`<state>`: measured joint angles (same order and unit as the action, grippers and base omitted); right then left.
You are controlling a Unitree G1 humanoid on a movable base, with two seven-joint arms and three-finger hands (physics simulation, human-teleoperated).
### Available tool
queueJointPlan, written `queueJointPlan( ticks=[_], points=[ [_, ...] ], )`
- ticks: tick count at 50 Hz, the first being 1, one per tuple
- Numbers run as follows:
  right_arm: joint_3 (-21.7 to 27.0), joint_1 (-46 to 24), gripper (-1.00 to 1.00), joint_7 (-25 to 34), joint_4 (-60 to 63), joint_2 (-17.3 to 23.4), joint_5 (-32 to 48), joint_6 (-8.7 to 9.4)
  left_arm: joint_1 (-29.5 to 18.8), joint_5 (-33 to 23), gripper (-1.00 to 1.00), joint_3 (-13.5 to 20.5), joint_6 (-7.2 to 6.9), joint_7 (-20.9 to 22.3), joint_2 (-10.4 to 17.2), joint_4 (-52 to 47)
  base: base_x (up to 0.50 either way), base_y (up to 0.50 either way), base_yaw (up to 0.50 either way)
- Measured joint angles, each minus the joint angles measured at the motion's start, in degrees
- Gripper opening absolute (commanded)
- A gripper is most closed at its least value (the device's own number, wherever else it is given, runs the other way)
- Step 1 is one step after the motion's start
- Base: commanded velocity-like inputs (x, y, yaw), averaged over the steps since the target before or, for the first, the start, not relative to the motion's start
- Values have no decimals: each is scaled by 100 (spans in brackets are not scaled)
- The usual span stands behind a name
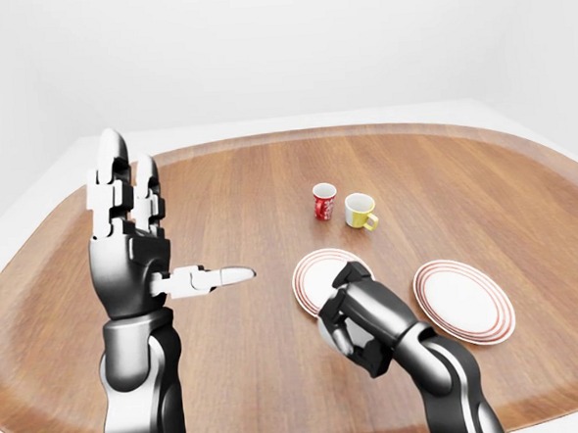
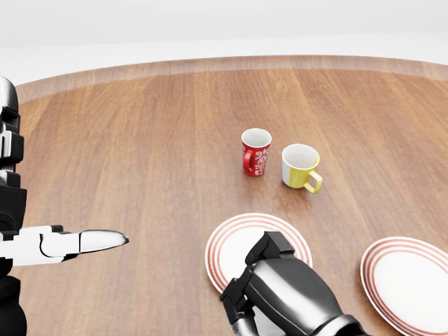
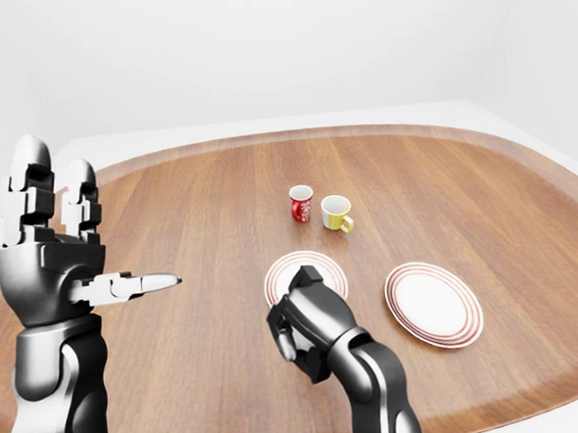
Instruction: Put the white mug on the left plate.
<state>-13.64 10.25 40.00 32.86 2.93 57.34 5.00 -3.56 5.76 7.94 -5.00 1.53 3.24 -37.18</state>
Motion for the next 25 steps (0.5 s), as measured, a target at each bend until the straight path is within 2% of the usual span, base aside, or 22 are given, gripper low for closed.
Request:
queueJointPlan(
  ticks=[14, 25],
  points=[
    [-19, -378, -100, 0, 455, -99, -26, 0, -9, -6, 97, -7, 0, -5, 0, -6, 0, 0, 0],
    [379, -1615, -100, 0, 98, -214, -132, 0, -10, -17, 97, -22, 0, -8, -4, -26, 0, 0, 0]
  ],
)
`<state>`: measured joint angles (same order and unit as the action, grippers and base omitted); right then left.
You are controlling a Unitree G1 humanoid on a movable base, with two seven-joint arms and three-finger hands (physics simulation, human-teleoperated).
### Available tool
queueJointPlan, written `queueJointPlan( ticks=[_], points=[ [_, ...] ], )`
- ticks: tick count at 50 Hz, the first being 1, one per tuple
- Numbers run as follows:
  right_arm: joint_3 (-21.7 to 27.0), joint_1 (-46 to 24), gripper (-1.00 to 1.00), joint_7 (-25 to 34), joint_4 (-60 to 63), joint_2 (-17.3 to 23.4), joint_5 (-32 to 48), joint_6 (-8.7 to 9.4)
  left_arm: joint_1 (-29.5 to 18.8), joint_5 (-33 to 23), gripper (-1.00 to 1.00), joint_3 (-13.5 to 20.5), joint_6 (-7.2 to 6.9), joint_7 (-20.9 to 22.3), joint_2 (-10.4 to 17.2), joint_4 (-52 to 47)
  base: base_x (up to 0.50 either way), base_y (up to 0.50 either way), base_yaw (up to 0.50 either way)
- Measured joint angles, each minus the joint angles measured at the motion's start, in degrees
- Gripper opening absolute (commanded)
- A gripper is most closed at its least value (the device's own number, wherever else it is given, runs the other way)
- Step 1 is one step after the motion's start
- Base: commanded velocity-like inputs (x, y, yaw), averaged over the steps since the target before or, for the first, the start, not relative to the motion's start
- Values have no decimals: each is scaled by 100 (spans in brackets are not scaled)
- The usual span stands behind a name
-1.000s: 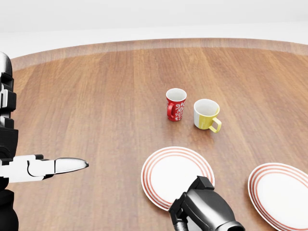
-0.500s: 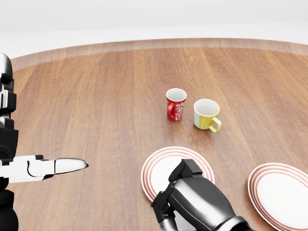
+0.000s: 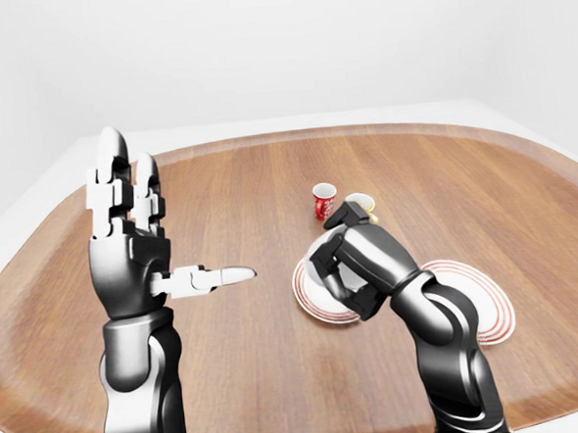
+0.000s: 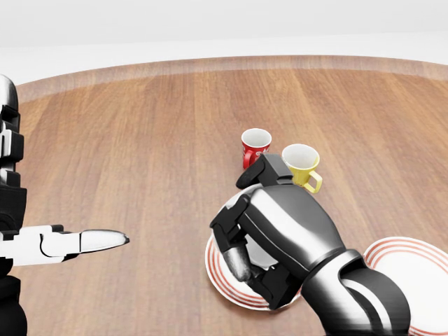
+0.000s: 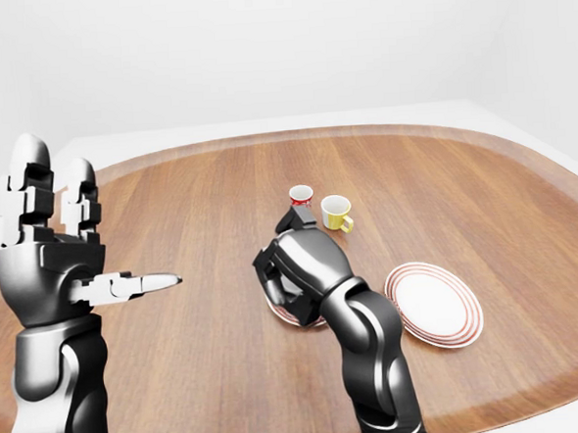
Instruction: Put the white mug on the left plate.
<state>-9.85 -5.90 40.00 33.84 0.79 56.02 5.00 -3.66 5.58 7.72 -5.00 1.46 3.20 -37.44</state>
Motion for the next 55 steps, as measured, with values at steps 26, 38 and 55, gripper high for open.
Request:
queueJointPlan(
  ticks=[26, 38, 55],
  points=[
    [632, -2475, -100, -329, -3773, 410, -771, -114, -20, -2, 97, 7, 0, 2, 7, -9, 0, 0, 0],
    [616, -3264, -100, -1328, -6280, 499, -554, -840, -10, -1, 97, 6, 0, 9, 4, -8, 0, 0, 0],
    [522, -4170, -100, -2625, -8882, 478, -219, -1000, -28, 33, 97, 41, 0, 3, 17, -22, 0, 0, 0]
  ],
)
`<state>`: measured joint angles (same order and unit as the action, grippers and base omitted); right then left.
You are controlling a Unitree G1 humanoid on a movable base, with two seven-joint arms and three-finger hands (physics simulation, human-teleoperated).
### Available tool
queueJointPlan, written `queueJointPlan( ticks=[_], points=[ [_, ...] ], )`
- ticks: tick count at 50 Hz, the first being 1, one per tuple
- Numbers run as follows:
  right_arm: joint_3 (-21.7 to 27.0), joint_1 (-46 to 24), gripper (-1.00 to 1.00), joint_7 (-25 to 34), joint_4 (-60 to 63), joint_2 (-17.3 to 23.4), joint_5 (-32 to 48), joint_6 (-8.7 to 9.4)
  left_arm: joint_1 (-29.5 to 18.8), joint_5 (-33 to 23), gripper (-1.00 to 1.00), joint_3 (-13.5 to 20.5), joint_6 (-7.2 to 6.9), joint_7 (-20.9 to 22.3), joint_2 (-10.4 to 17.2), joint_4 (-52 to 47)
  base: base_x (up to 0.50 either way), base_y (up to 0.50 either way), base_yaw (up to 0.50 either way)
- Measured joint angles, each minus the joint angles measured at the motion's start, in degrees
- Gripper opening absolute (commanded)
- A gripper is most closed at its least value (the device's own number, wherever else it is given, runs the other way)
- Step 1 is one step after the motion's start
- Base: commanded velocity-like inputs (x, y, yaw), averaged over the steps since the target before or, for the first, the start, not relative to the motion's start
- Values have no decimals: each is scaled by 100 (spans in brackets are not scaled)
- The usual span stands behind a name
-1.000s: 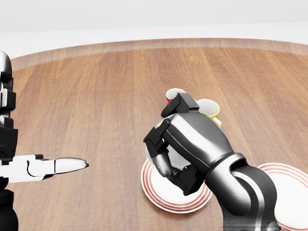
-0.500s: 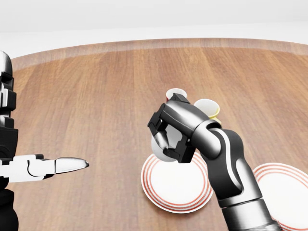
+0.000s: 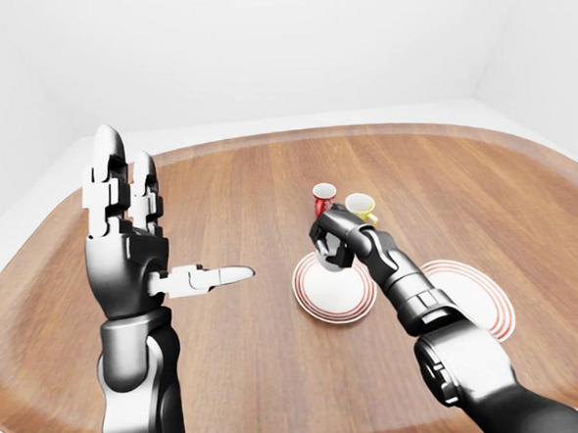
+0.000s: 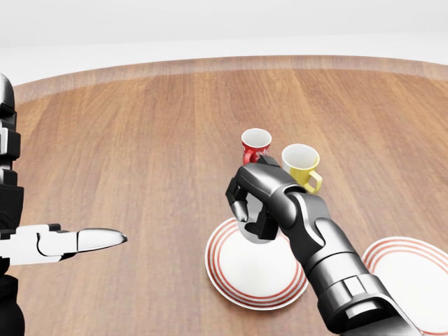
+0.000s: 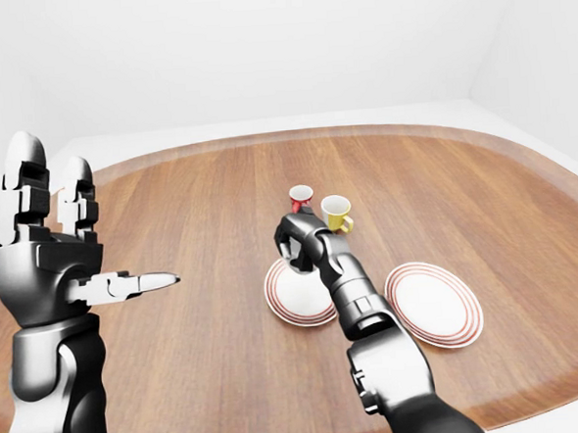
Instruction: Put the white mug on the left plate.
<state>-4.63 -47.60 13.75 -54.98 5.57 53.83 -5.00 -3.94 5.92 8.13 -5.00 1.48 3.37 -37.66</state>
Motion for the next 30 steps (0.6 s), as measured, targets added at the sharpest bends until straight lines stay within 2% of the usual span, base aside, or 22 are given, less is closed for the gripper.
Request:
queueJointPlan(
  ticks=[11, 30],
  points=[
    [-55, -210, -100, -343, -791, -16, 157, 0, -3, 7, 97, 7, 0, -4, 6, 2, 0, 0, 0],
    [-64, -274, -100, -439, -1086, -46, 211, 0, 8, 2, 97, -2, 0, -6, 1, 3, 0, 0, 0]
  ],
)
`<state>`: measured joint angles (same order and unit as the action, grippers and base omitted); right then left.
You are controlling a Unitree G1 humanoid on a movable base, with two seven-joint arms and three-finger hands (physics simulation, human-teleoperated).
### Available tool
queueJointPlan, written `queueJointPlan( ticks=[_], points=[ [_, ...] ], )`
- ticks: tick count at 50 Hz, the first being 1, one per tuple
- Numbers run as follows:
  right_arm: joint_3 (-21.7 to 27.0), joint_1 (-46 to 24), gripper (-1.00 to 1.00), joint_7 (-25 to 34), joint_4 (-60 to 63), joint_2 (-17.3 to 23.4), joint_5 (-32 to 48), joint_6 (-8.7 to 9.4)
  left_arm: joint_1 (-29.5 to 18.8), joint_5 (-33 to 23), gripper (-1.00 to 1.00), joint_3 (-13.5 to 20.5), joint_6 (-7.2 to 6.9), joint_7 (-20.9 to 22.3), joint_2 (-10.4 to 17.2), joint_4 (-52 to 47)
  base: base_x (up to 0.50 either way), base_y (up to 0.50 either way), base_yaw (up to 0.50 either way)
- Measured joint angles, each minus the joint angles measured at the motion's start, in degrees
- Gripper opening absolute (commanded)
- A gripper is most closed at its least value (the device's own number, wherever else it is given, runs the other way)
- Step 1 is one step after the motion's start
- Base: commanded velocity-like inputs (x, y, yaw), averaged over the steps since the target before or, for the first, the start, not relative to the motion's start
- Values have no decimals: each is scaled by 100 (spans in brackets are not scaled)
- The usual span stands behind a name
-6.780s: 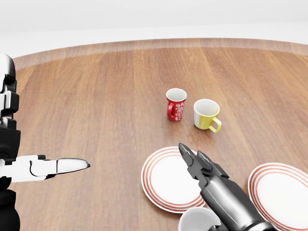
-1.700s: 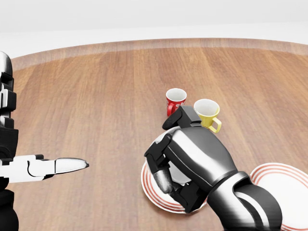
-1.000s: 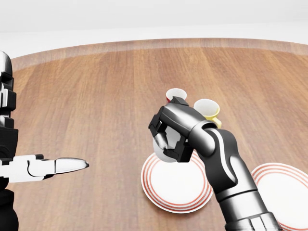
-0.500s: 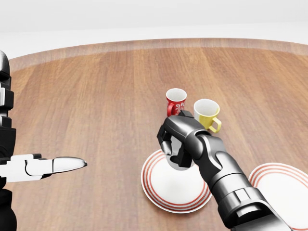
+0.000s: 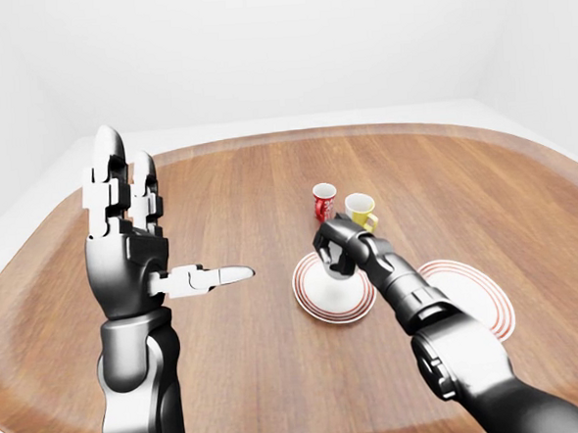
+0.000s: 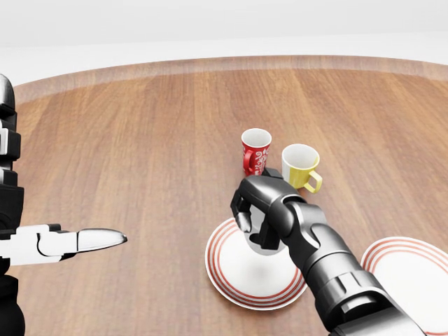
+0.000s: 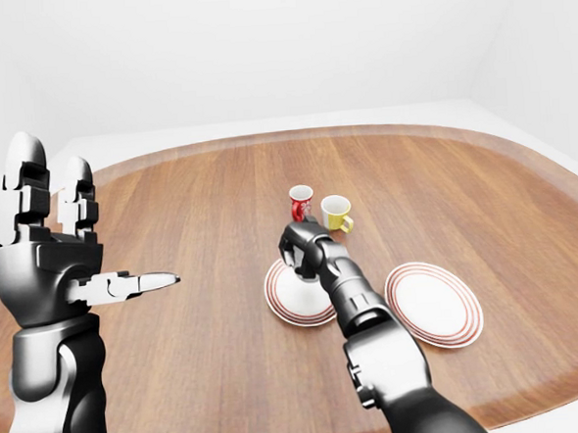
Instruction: Put the white mug on the left plate.
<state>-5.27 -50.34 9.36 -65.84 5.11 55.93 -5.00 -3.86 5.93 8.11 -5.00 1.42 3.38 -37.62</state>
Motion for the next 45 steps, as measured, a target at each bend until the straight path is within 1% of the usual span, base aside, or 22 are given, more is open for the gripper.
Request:
queueJointPlan(
  ticks=[45],
  points=[
    [-44, 151, -100, -78, -118, -43, 44, 0, -8, 3, 98, -3, 0, -6, -1, -39, 0, 0, 0]
  ],
)
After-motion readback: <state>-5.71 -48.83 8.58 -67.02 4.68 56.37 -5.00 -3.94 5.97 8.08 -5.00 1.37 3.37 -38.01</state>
